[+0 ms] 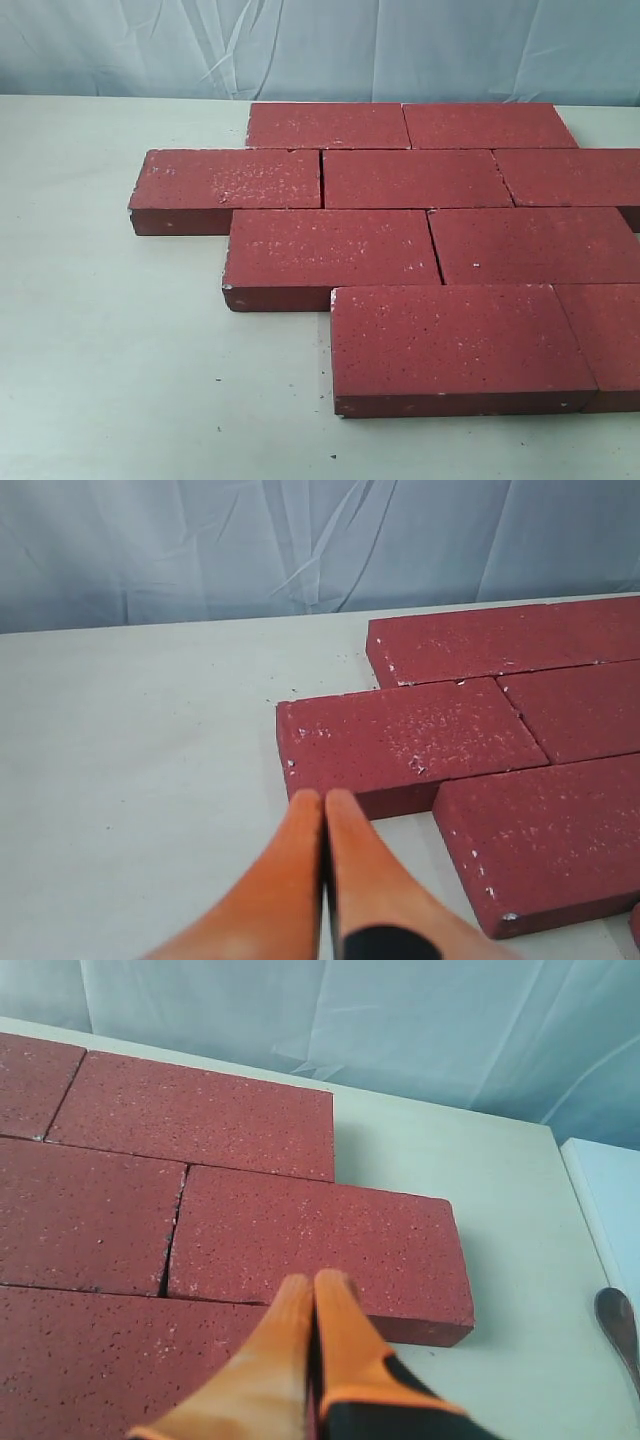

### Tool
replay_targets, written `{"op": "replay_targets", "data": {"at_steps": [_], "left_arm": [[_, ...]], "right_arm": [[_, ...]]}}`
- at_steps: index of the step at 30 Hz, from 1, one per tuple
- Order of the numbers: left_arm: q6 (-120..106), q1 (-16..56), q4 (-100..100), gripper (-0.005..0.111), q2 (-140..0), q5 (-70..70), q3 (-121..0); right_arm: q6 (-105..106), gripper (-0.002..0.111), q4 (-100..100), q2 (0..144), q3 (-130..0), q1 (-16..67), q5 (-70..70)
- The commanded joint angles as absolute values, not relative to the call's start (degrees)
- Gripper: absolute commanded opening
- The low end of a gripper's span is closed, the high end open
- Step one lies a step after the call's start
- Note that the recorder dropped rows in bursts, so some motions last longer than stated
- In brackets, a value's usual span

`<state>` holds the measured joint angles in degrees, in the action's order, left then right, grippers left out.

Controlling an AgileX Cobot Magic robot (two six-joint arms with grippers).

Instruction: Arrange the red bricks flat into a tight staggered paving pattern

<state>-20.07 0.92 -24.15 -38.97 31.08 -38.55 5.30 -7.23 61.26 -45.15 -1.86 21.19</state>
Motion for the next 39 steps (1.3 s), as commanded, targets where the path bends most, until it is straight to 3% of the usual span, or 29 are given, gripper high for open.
{"op": "replay_targets", "data": {"at_steps": [1,21,27,39], "left_arm": [[-19.86,1.24,-24.86,0.0,-37.74,31.17,-38.14],[-18.39,1.24,-9.74,0.0,-36.47,25.08,-37.56],[-3.57,1.24,8.42,0.0,-29.85,18.48,-31.23],[-3.36,1.24,7.08,0.0,-20.04,12.4,-19.98]], "right_arm": [[5.26,-0.001,-7.23,60.87,-44.78,-2.24,20.41],[5.26,-0.001,-6.98,60.87,-44.78,-2.24,20.41],[5.26,-0.001,-6.98,60.87,-44.78,-2.24,20.41],[5.26,-0.001,-6.98,60.87,-44.78,-2.24,20.41]]}}
